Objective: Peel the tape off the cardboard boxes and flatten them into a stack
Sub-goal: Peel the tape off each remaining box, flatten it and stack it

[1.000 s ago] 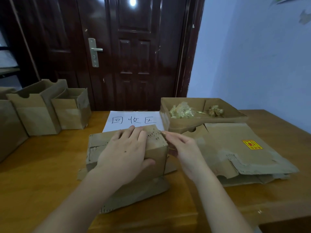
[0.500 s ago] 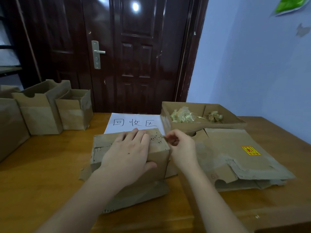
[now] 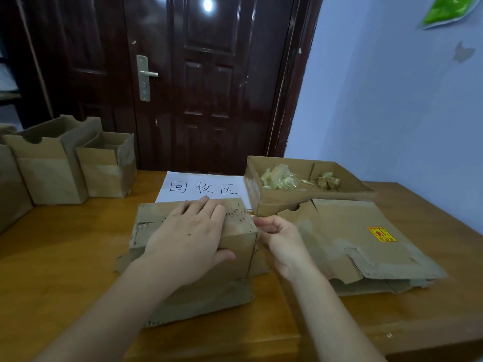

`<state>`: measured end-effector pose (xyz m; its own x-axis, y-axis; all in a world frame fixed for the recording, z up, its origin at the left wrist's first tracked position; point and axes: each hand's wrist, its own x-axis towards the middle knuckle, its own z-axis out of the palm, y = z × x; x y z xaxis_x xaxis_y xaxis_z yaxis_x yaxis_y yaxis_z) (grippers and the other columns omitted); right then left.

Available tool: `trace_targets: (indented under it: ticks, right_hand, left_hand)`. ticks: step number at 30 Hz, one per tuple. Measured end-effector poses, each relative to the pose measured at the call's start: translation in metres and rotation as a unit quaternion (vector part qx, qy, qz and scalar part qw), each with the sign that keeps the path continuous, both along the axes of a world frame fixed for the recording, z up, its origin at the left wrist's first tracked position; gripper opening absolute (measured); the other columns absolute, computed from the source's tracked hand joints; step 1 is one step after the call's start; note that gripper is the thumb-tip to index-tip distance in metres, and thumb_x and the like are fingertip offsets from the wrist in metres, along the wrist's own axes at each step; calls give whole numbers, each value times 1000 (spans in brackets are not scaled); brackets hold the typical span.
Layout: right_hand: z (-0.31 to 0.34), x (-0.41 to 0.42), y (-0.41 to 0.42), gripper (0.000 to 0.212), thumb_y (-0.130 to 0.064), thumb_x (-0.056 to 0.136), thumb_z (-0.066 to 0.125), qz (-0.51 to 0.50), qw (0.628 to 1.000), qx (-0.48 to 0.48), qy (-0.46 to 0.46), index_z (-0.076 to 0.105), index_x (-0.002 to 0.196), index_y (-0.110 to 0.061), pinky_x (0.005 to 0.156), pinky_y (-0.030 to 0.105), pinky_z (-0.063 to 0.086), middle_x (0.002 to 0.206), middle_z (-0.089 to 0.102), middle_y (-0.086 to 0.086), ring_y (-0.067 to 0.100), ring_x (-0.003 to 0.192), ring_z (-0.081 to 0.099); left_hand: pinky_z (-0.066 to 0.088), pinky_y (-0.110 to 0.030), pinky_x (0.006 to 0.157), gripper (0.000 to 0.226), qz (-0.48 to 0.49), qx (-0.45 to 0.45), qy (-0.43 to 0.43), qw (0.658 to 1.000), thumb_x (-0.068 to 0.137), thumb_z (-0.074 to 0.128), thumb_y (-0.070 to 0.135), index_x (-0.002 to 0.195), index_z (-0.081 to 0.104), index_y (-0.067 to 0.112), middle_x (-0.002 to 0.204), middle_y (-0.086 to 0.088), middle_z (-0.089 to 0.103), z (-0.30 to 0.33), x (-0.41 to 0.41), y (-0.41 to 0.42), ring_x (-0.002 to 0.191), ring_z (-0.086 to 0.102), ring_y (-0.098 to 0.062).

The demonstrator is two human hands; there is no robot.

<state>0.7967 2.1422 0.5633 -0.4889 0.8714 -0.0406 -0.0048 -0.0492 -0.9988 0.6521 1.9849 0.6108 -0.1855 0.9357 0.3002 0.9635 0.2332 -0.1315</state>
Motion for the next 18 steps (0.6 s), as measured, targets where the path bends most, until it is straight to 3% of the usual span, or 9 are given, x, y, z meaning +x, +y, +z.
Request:
trace_targets:
  ticks: [2,4,6,10,15,18]
  right_hand:
    - [1,1,9,24,8,85,71,-116,971,175,-115,70,84,-16,68,20,54,84,70,1,18,82,67]
    - [9,3,16,25,0,84,77,-147,948,255,-119,65,82,-22,65,11,48,81,67,-5,5,77,62]
    - [17,4,27,22,-10,81,83,-157,943,275,-104,67,82,-25,63,11,46,81,67,-9,0,74,61]
    - [37,-4,55,13,-20,85,82,-176,936,279,-120,76,95,-27,80,27,53,99,67,-6,8,86,61]
    - [58,-29,100,22,-2,94,62,-211,923,281,-159,72,98,-21,77,27,52,106,70,0,14,87,63]
    - [64,-48,121,18,-1,94,63,-213,897,329,-204,73,100,-16,83,26,51,111,67,2,15,94,62]
  left_hand:
    - [23,-41,122,82,1,1,-1,1000,86,42,83,143,32,25,160,2,35,0,0,0,151,27,-21]
    - [22,-42,123,83,3,4,-2,1000,86,42,83,144,31,24,161,2,33,-1,0,1,151,26,-21]
    - [21,-42,124,84,4,2,-5,1000,86,42,83,145,31,25,162,2,31,-2,-1,2,152,25,-21]
    - [21,-42,124,85,8,1,-7,1000,85,41,84,145,30,25,163,2,31,-3,-1,2,152,25,-21]
    - [21,-42,123,83,10,6,-16,1000,85,43,84,145,33,27,163,3,32,-3,1,2,152,25,-20]
    - [20,-42,124,83,10,10,-18,1000,86,45,83,147,33,27,163,4,31,-4,1,2,153,24,-20]
